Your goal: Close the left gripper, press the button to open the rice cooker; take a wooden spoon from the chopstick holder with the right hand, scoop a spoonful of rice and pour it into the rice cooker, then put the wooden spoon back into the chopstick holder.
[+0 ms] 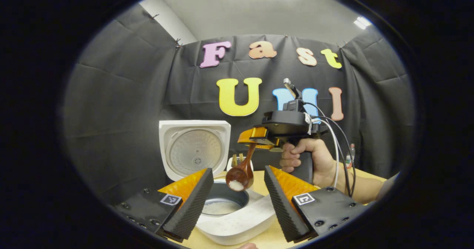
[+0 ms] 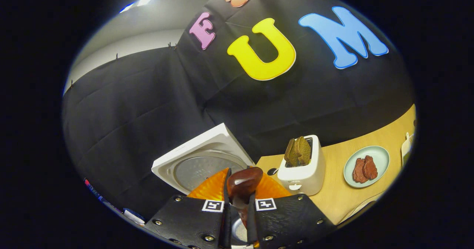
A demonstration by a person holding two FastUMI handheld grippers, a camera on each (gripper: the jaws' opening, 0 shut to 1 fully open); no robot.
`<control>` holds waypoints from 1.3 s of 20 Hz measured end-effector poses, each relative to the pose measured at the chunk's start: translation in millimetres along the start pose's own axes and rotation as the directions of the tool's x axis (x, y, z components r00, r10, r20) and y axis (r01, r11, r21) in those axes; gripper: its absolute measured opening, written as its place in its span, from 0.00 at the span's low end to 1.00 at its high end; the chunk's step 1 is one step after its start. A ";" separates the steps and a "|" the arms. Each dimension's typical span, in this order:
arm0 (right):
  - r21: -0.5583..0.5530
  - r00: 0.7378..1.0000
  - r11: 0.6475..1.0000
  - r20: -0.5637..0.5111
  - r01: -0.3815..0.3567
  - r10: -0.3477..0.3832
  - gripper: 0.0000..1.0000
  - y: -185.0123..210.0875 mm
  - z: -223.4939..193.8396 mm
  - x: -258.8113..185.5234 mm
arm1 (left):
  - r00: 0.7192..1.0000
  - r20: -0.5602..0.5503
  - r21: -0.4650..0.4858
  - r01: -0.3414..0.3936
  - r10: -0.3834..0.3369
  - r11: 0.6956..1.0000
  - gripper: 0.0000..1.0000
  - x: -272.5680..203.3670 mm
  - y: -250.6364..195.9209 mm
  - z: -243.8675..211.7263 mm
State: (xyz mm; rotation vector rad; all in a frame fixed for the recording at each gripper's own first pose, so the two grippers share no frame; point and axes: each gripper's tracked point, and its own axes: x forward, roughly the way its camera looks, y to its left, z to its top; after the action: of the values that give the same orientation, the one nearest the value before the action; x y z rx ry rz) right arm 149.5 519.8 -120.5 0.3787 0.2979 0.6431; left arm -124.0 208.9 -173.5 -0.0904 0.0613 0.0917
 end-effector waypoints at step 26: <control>-0.319 0.998 0.948 -0.054 -0.002 -0.016 0.17 56.9 -17.1 9.3 | 1.000 0.013 -0.005 -0.008 0.008 1.000 0.94 -20.6 4.8 -0.6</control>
State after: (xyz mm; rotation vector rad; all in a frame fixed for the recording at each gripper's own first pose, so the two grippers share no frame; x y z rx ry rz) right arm 120.4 571.8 -112.6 0.0490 0.2431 0.6832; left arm -145.0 211.8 -173.2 -0.0942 0.0489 0.1002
